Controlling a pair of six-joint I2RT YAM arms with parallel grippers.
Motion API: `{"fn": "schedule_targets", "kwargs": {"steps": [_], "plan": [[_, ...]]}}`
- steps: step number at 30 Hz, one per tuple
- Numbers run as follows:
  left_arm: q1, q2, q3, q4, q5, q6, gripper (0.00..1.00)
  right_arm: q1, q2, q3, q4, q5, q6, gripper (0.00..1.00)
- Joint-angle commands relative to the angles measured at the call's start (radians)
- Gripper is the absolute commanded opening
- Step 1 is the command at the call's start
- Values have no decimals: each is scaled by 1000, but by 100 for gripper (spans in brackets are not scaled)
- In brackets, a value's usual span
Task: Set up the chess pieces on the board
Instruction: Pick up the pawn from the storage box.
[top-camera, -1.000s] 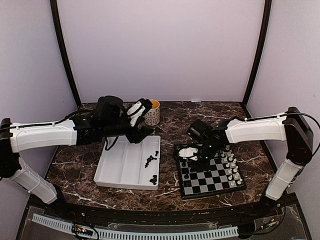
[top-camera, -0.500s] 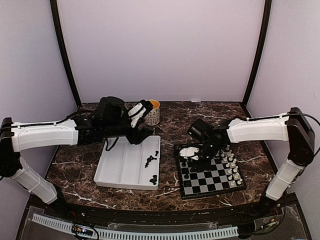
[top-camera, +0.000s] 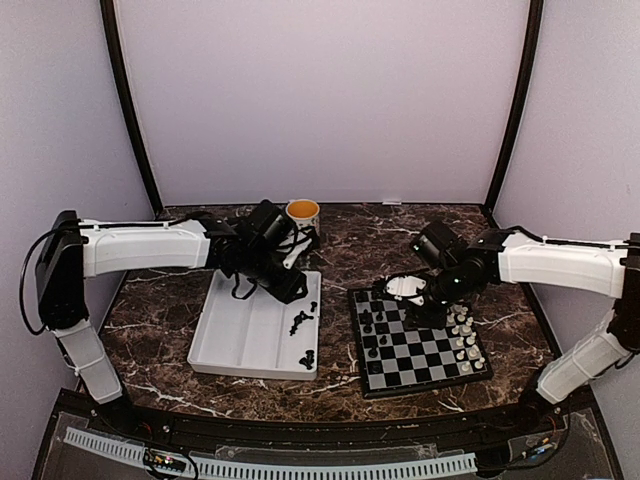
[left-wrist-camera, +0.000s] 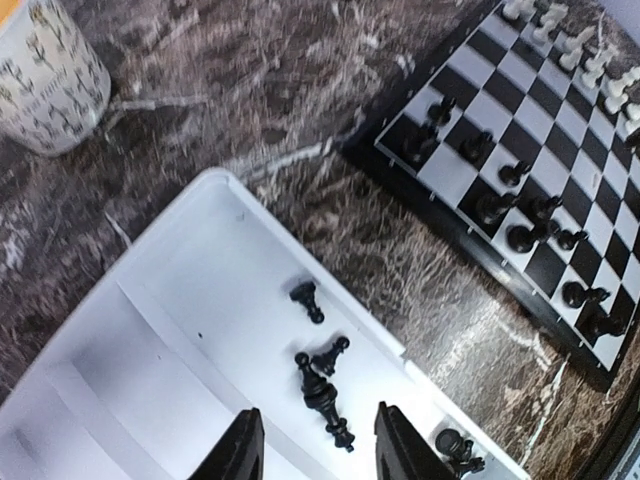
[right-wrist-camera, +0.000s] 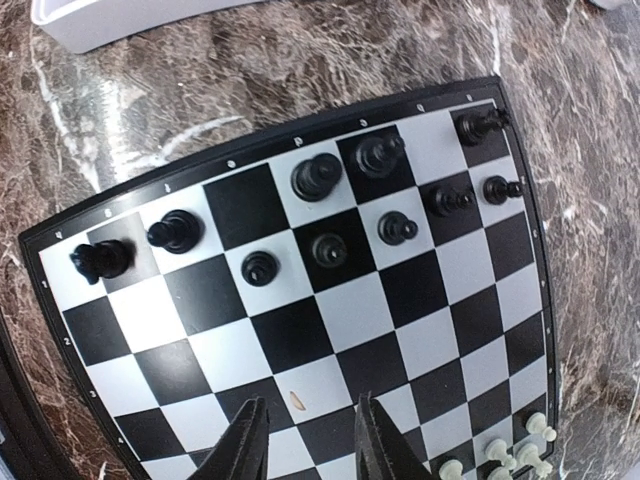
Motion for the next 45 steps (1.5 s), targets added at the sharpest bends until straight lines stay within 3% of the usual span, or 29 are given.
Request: {"fn": "schedule_targets", "kwargs": {"steps": [1,7,20,34,38,45], "plan": [[3,34,23,-146,39,-104,40,-31,-33,-8,36,-15,14,32],[3,153,136,-256,29,-114,44,-34,-45,-15,48,-17,12,32],[3,273,222,-281,26,-145,42,-45,-68,-30,57,-27,15,32],[5,291,221,-203,95,245,27,-48,-56,-25,57,-37,17,33],[9,310,231,-200,113,304,22,-49,-50,-23,54,-38,17,33],[22,341,221,-198,131,332,23,-50,-39,-14,52,-47,17,33]]}}
